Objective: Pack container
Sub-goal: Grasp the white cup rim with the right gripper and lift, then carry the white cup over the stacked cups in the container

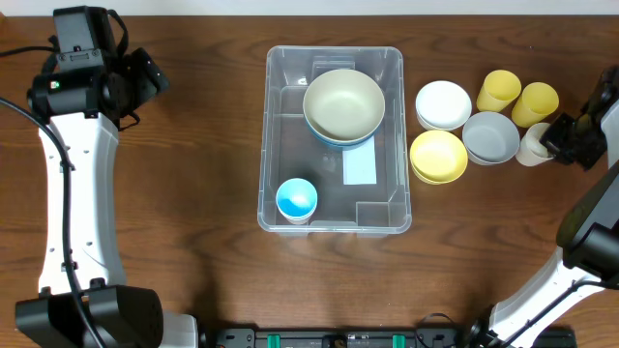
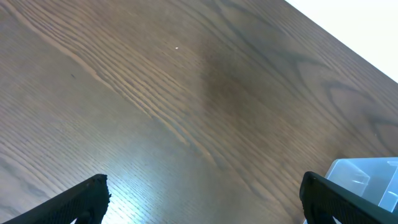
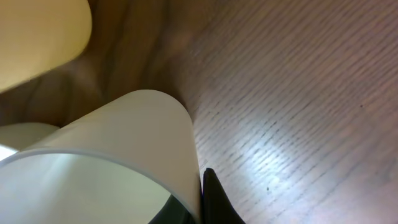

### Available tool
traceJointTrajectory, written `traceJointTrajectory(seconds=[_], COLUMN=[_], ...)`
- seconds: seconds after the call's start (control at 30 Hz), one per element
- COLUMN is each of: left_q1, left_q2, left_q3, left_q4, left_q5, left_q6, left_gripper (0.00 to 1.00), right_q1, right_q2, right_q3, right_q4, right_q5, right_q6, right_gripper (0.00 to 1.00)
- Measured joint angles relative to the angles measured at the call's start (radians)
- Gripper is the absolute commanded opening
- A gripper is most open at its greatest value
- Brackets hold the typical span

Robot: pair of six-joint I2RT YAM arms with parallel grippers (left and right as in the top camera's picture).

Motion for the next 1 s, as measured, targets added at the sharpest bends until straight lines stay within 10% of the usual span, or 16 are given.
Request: traceJointTrajectory(seconds=[0.6,1.0], left_q1=[0.0,0.0], left_q2=[0.0,0.0], left_q3=[0.0,0.0], left_q4=[0.0,0.0], left_q5=[0.0,0.0], left_q6=[0.0,0.0], left_gripper=[0.98,0.98], right_q1=[0.046,0.581], right_q2=[-0.265,-0.609], right_q3=[-0.008,-0.006], right_q4=[-0.19,-0.13], right_q5=[-0.013,-0.06], right_q6=[-0.012,-0.08], right_gripper=[0.01,0.01])
